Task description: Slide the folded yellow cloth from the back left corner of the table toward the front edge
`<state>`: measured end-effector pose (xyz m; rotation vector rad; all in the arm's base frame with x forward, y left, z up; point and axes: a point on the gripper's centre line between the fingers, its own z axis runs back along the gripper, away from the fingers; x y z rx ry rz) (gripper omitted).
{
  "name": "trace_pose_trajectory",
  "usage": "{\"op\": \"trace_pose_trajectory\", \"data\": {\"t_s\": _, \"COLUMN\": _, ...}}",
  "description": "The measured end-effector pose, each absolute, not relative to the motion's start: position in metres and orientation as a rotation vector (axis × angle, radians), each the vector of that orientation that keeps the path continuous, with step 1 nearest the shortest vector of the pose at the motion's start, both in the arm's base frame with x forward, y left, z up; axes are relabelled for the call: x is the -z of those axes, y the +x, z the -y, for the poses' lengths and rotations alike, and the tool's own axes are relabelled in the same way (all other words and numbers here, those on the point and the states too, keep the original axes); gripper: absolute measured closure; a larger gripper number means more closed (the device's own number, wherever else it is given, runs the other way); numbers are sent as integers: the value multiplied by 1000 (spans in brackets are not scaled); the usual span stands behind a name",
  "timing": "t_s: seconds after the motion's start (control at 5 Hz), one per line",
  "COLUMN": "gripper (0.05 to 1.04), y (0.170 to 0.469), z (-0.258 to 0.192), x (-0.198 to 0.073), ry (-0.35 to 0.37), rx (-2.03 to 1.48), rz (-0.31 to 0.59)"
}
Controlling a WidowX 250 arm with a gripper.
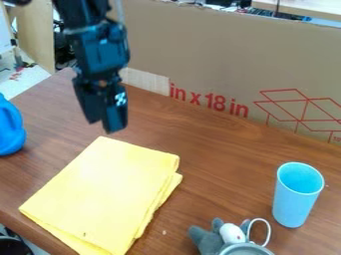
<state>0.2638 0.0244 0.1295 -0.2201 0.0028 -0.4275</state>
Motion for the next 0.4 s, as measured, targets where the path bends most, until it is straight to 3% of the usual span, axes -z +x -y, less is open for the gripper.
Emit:
{"op": "trace_pose_trajectory", "data": {"t_s": 0.2, "gripper": 83, "y": 251, "z": -17, "x": -151, "ry": -147, "rx": 455, "rz": 93}}
{"op": "trace_pose_trajectory", "data": {"t_s": 0.4, "gripper": 83, "y": 242, "z": -8, "x": -157, "ry": -91, "rx": 435, "rz": 122}}
